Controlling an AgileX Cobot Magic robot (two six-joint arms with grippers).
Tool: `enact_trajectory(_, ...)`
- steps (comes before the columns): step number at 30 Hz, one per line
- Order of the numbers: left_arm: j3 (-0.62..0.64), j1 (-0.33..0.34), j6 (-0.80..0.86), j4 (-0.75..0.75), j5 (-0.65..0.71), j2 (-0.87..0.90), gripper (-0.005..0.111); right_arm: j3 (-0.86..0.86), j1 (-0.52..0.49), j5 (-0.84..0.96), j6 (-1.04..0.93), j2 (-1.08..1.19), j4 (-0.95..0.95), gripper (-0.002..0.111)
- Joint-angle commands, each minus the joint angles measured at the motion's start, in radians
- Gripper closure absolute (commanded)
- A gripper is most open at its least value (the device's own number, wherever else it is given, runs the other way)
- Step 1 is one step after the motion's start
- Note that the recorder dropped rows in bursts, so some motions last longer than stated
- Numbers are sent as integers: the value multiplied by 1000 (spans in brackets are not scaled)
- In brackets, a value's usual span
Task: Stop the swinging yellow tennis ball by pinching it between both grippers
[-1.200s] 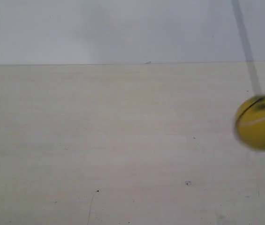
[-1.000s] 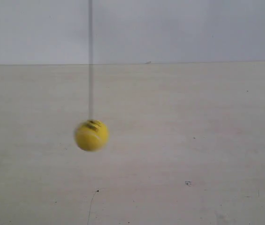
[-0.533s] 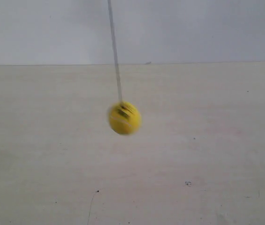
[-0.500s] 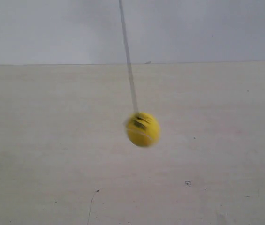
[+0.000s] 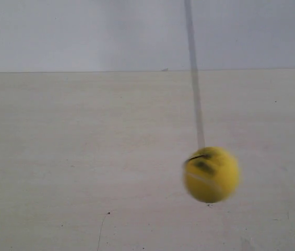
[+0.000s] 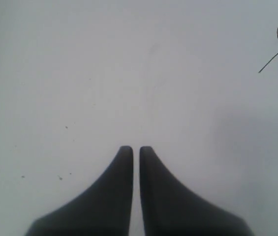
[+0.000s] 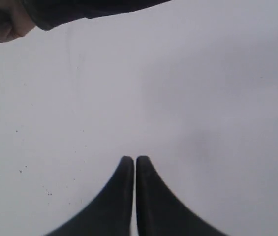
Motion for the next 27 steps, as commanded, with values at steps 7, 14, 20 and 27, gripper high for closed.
enact_trajectory(7, -289, 3, -44, 101, 13, 396, 102, -254, -1, 24, -3, 262, -154, 108)
enact_trajectory(14, -506, 3, -248, 482, 87, 736, 102, -409, -1, 194, -25, 609, -247, 108)
enact_trajectory(20, -603, 3, -258, 666, 105, 974, 102, -409, -1, 173, -88, 872, -333, 108)
enact_trajectory(27, -613, 3, -407, 962, 58, 1169, 102, -409, -1, 12, 39, 1148, -667, 108)
